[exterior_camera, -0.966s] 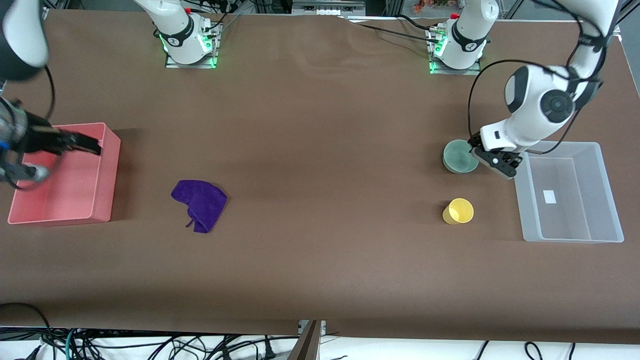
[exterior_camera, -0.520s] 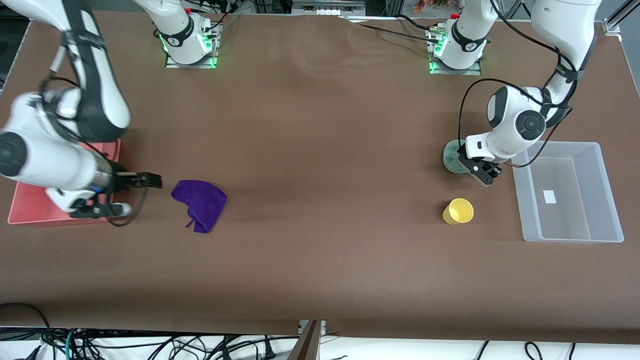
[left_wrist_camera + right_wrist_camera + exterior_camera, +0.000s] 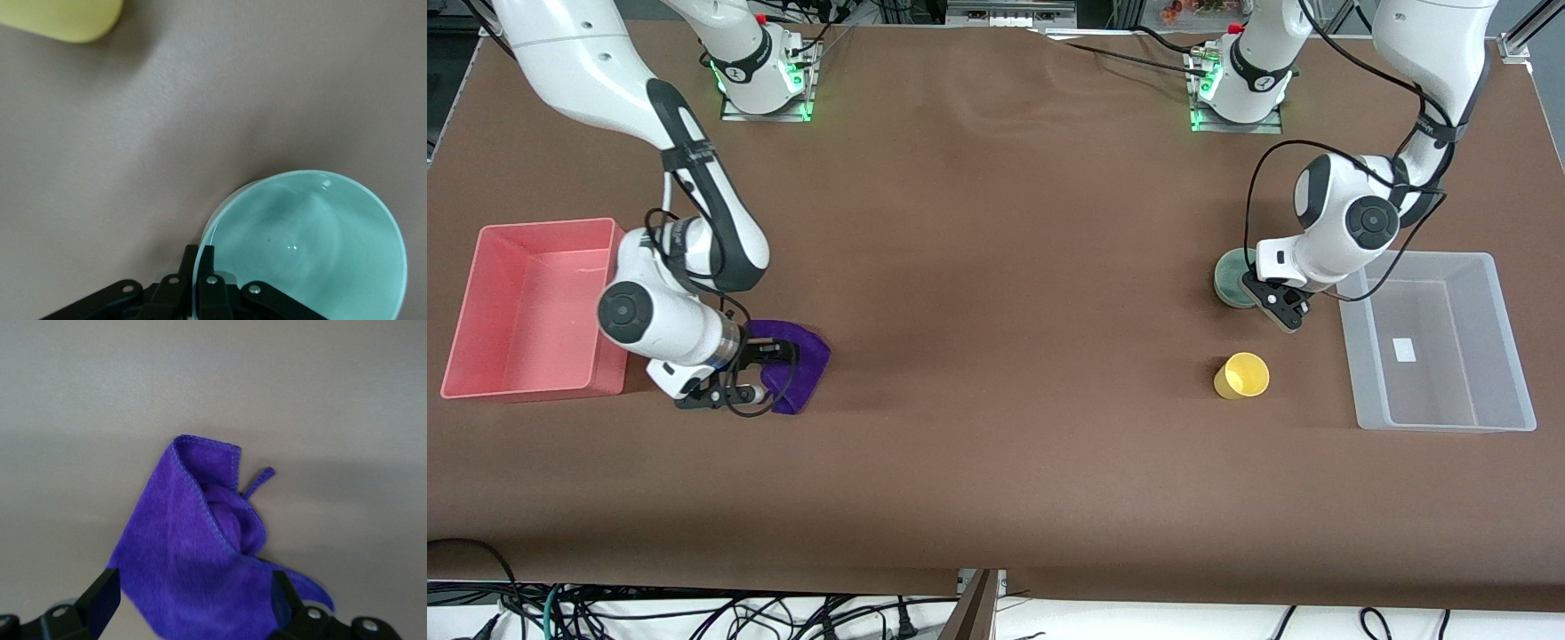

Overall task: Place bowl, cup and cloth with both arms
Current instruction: 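Carry the bowl into the clear bin while the right gripper carries the cloth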

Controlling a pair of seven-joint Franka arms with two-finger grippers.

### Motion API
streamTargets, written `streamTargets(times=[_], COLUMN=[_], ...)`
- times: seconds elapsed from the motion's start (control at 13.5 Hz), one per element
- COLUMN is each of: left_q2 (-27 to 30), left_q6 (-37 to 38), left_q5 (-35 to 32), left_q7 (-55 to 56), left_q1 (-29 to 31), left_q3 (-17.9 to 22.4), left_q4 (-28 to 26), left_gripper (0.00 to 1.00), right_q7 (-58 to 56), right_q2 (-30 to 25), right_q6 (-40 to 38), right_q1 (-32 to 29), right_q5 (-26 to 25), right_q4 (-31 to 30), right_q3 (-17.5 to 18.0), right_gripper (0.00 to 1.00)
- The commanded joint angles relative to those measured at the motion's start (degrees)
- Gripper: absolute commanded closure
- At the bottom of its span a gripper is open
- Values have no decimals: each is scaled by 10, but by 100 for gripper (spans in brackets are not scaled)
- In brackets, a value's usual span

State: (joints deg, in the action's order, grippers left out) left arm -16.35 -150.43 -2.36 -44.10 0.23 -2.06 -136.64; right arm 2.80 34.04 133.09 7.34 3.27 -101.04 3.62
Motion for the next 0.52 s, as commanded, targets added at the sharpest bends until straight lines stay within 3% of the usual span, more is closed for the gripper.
streamTargets(times=[0.0, 0.07, 0.22, 0.3, 0.45], left_q2=[58, 71, 67, 54, 24], left_q6=[61, 119, 263, 317, 341], left_q5=[6, 5, 5, 4, -4], left_q7=[-14, -14, -37, -62, -118], left_q1=[5, 6, 43, 57, 126], left_q3=[-1, 3, 4, 6, 7], left_q4=[14, 44, 147, 198, 268], left_gripper=[100, 100, 100, 100, 100], right_q7=[5, 5, 6, 6, 6], right_q2=[1, 7, 8, 8, 2], right_q6=[74, 93, 104, 102, 99], right_q1=[2, 5, 7, 7, 7], right_q5=[8, 8, 8, 8, 8], right_q4=[-43, -50, -62, -62, -61], right_q3=[-1, -1, 0, 0, 0], right_gripper=[0, 7, 81, 100, 100])
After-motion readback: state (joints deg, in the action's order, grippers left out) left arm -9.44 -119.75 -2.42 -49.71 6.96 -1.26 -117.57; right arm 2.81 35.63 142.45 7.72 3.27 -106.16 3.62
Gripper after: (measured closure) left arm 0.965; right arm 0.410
